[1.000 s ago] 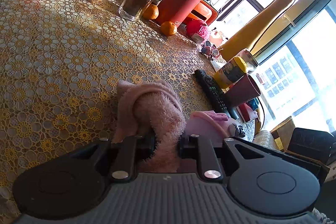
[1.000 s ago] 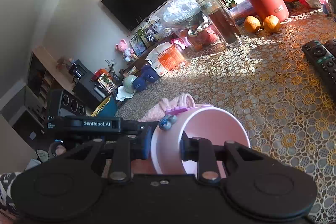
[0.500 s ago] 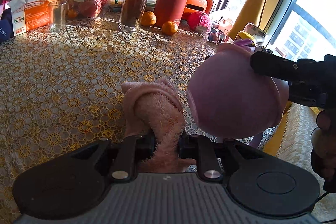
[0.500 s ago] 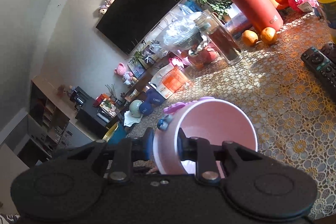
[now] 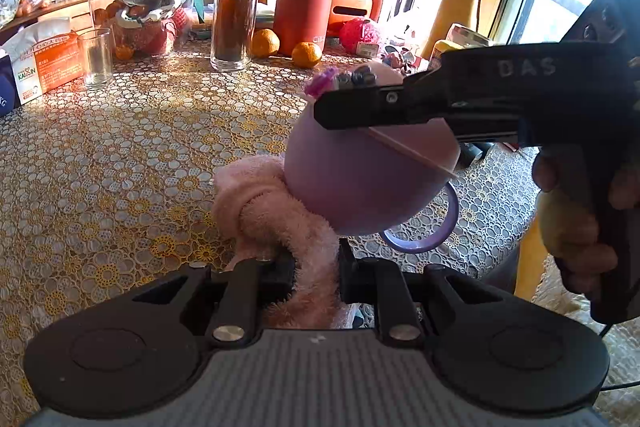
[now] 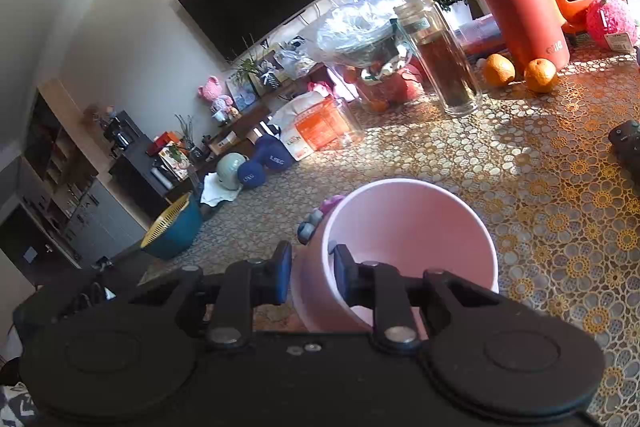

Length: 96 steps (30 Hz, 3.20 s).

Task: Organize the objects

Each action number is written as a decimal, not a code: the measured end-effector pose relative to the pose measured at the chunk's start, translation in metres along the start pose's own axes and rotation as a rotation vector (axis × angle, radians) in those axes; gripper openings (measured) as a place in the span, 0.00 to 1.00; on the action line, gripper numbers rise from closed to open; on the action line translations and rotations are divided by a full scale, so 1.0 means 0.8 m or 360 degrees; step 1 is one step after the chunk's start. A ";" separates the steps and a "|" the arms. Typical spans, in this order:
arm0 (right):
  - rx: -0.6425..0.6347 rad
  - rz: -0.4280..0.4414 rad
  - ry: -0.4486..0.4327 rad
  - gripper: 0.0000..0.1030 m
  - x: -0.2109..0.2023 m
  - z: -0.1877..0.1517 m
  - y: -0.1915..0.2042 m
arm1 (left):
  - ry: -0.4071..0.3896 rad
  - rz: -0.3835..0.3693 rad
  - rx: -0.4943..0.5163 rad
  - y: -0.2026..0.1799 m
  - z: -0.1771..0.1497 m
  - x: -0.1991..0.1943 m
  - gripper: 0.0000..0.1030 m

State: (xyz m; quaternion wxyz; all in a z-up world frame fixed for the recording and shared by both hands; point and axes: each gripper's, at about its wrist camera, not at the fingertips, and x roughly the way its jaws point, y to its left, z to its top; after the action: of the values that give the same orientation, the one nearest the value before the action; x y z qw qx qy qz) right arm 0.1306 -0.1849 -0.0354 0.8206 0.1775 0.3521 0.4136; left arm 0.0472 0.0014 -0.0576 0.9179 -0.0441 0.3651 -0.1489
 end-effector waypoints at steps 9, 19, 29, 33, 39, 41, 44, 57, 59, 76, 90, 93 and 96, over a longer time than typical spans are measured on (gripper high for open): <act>-0.0037 -0.0072 0.0032 0.21 -0.010 -0.003 -0.009 | -0.0045 -0.0008 -0.0079 0.027 0.004 -0.025 0.29; 0.0232 -0.0064 -0.0072 0.21 -0.047 -0.006 -0.058 | -0.0042 -0.0173 -0.0229 0.024 0.016 -0.023 0.20; 0.0427 -0.0043 -0.0114 0.21 -0.046 -0.009 -0.079 | -0.0001 -0.0361 0.0011 -0.063 0.036 0.008 0.18; 0.0443 -0.0037 -0.0115 0.20 -0.046 -0.010 -0.080 | 0.0034 -0.0321 -0.0035 -0.052 0.034 0.024 0.17; 0.0441 -0.0016 -0.0091 0.20 -0.039 -0.007 -0.080 | 0.0098 -0.0084 -0.0140 -0.007 0.030 0.038 0.17; 0.0412 -0.0008 -0.0075 0.20 -0.035 -0.006 -0.075 | 0.0088 -0.0042 -0.0203 0.013 0.032 0.031 0.16; 0.0357 0.0015 -0.0065 0.20 -0.027 -0.001 -0.066 | 0.0038 0.0010 -0.0252 0.033 0.036 0.010 0.17; 0.0285 0.0126 -0.0005 0.20 -0.022 0.000 -0.048 | -0.0021 0.0019 -0.0180 0.033 0.022 -0.034 0.17; 0.0418 0.0183 -0.0013 0.20 -0.022 0.002 -0.054 | -0.0040 -0.0020 -0.0111 0.017 0.019 -0.040 0.17; 0.0487 0.0071 0.0071 0.17 -0.014 0.008 -0.024 | -0.0014 0.0107 -0.0118 0.026 0.003 -0.026 0.16; 0.0260 -0.0324 0.0388 0.23 0.056 0.051 0.012 | -0.0116 0.0193 -0.0251 0.078 -0.010 -0.065 0.17; 0.0208 -0.0340 0.0420 0.27 0.064 0.055 0.019 | -0.0116 0.0178 -0.0279 0.085 -0.015 -0.063 0.17; 0.0156 -0.0341 0.0472 0.31 0.071 0.061 0.027 | -0.0125 0.0163 -0.0302 0.090 -0.018 -0.062 0.17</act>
State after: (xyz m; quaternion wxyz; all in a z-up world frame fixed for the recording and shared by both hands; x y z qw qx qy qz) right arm 0.1772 -0.1262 -0.0137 0.7895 0.1159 0.5057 0.3278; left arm 0.0206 0.0854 -0.0493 0.9297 -0.1180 0.3430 -0.0648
